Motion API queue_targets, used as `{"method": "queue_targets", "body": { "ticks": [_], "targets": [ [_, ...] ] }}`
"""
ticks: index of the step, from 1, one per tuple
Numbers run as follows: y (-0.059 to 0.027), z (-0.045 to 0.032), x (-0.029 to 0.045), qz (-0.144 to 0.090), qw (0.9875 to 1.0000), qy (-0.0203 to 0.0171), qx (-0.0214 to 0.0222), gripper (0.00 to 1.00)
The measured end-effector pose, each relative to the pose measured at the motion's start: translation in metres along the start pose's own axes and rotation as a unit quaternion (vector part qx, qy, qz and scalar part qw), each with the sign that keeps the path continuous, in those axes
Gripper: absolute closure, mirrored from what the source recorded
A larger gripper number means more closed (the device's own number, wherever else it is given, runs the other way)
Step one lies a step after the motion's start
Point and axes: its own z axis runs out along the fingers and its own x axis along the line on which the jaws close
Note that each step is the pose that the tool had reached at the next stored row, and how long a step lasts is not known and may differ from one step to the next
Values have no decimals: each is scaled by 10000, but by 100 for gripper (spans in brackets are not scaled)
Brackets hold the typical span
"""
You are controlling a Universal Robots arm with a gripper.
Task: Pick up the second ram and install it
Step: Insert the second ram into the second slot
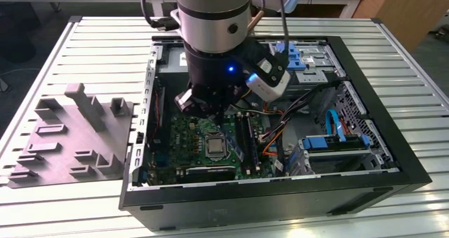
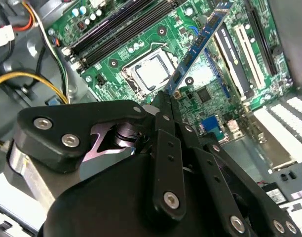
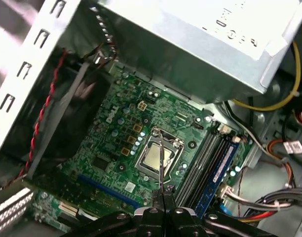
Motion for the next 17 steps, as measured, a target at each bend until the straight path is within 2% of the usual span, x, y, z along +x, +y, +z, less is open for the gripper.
{"method": "queue_targets", "body": {
  "ticks": [3, 10, 17],
  "targets": [
    [1, 7, 0, 234, 9997, 2, 10, 88],
    [2, 7, -1, 268, 9996, 2, 12, 88],
    [2, 18, -12, 587, 9983, 4, 26, 88]
  ]
}}
